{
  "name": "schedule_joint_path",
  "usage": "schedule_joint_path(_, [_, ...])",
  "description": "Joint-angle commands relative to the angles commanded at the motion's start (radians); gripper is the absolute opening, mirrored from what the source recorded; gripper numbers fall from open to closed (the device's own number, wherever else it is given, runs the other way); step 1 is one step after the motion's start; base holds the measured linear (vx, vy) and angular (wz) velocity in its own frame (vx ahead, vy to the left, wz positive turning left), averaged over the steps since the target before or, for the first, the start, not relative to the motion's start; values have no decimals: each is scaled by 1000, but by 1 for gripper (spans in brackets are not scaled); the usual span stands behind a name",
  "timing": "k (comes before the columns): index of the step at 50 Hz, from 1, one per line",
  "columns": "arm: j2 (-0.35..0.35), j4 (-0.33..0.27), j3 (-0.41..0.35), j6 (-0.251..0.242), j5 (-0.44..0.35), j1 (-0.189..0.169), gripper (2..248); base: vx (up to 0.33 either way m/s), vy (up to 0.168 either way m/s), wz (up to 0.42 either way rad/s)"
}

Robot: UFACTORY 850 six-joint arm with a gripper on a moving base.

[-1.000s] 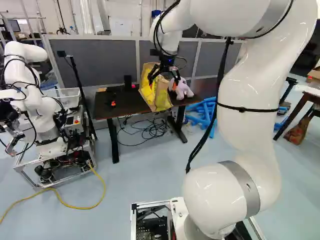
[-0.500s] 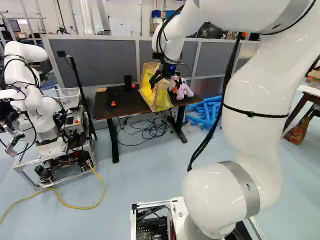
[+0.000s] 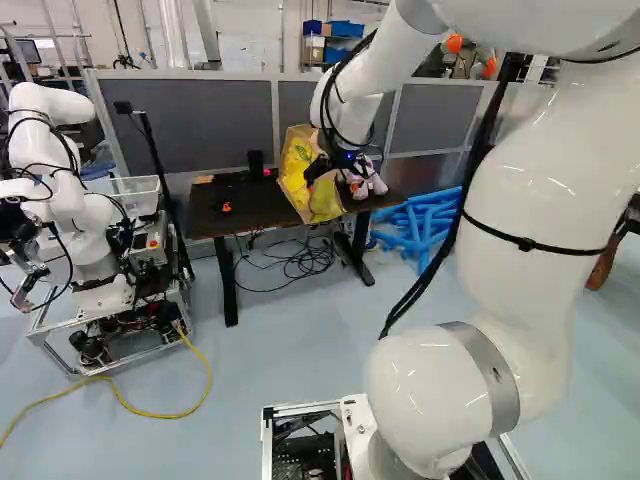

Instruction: Pick up the bag on the ground and place it on the table

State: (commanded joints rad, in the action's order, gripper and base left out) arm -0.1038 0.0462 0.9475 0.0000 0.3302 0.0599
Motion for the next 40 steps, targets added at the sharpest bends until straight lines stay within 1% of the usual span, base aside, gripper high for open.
schedule_joint_path(25, [112,-14,-252,0,-352,-18,247,0,0,0])
schedule_joint_path(40, [173,-21,-389,0,-544,-27,247,0,0,0])
